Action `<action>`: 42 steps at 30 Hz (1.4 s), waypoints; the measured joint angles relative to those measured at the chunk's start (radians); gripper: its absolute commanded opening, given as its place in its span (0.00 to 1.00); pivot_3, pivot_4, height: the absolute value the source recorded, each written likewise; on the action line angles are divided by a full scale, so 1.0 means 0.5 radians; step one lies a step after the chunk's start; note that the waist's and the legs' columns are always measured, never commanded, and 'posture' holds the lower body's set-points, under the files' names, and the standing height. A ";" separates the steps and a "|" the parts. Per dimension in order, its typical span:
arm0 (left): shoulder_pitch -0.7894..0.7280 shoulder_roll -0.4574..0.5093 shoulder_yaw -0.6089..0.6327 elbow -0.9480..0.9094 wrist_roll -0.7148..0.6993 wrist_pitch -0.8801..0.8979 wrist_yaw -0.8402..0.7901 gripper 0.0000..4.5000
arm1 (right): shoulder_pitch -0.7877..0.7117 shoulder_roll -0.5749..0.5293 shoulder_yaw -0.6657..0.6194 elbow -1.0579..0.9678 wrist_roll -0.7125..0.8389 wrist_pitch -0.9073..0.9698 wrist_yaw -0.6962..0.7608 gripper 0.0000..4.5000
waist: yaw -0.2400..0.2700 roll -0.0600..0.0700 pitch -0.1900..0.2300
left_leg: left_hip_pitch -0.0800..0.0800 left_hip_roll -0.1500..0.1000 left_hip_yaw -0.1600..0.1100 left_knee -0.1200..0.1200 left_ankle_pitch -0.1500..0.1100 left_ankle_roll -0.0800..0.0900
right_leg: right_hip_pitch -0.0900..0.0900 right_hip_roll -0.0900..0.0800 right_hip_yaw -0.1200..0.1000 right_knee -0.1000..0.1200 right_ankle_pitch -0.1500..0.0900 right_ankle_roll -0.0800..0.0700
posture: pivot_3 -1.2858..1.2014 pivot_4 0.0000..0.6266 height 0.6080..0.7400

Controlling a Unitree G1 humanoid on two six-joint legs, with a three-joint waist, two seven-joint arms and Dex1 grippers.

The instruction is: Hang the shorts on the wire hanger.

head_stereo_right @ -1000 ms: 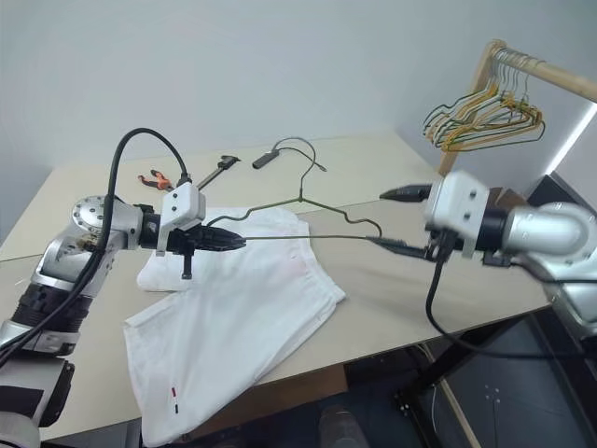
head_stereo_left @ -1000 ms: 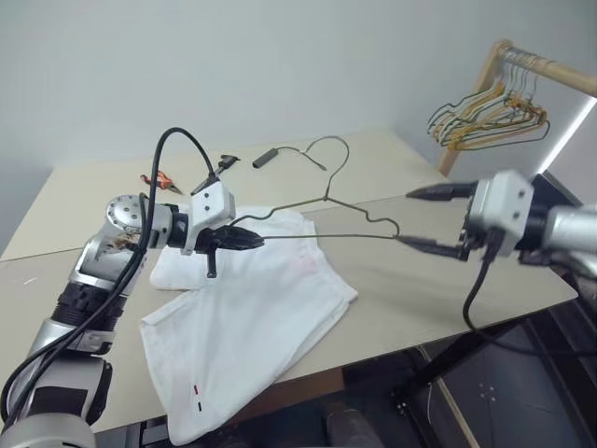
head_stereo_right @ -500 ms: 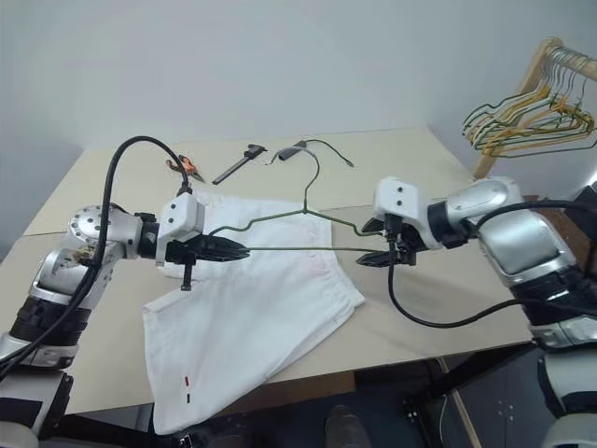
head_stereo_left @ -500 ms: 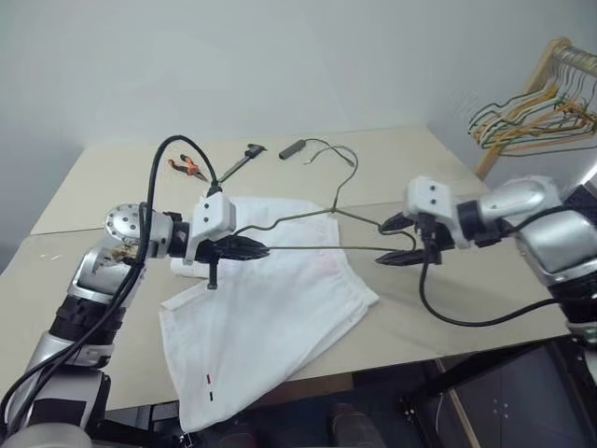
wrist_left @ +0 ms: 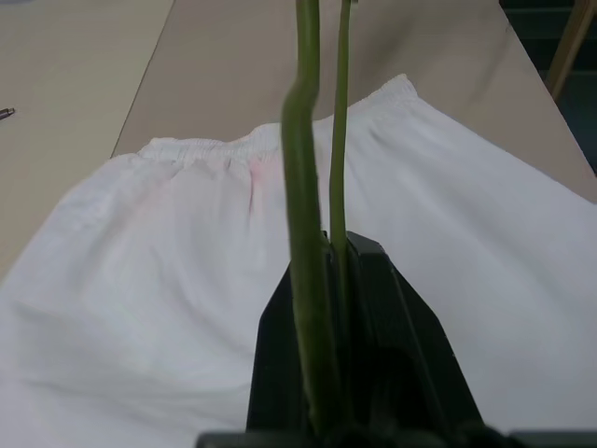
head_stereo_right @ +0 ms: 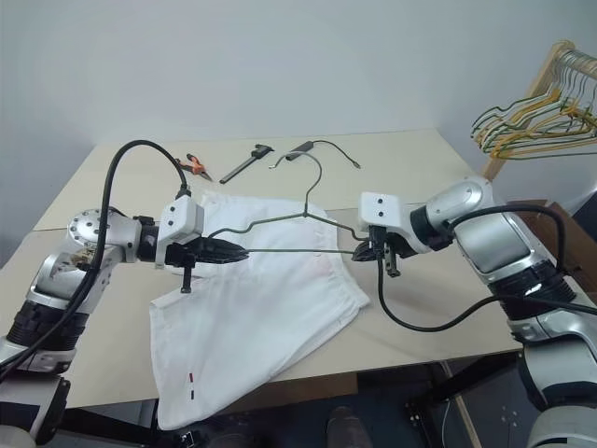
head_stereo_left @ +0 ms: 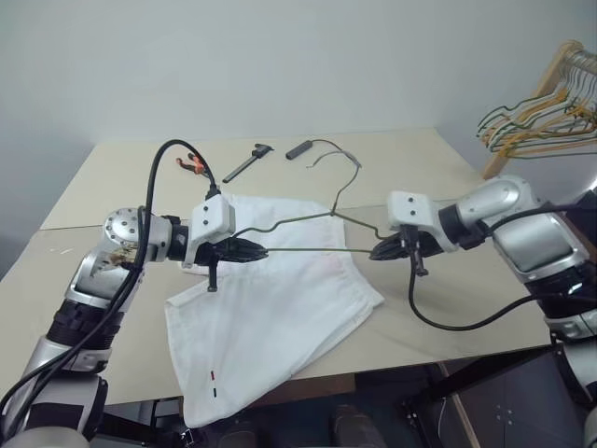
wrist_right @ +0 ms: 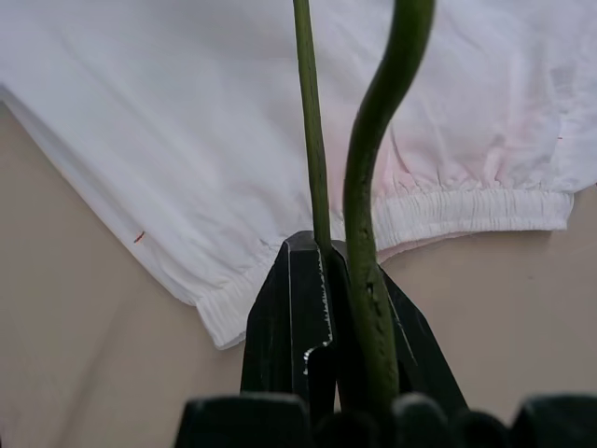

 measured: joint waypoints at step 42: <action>0.773 -0.085 0.528 -0.437 -0.408 0.005 0.310 0.99 | 0.226 -0.099 -0.150 0.812 0.427 1.413 0.096 0.00 | 0.112 0.002 -0.003 | 0.010 0.002 0.018 -0.001 0.000 0.000 | 0.010 0.004 0.002 -0.005 0.006 -0.002 | 0.53 0.00 1.00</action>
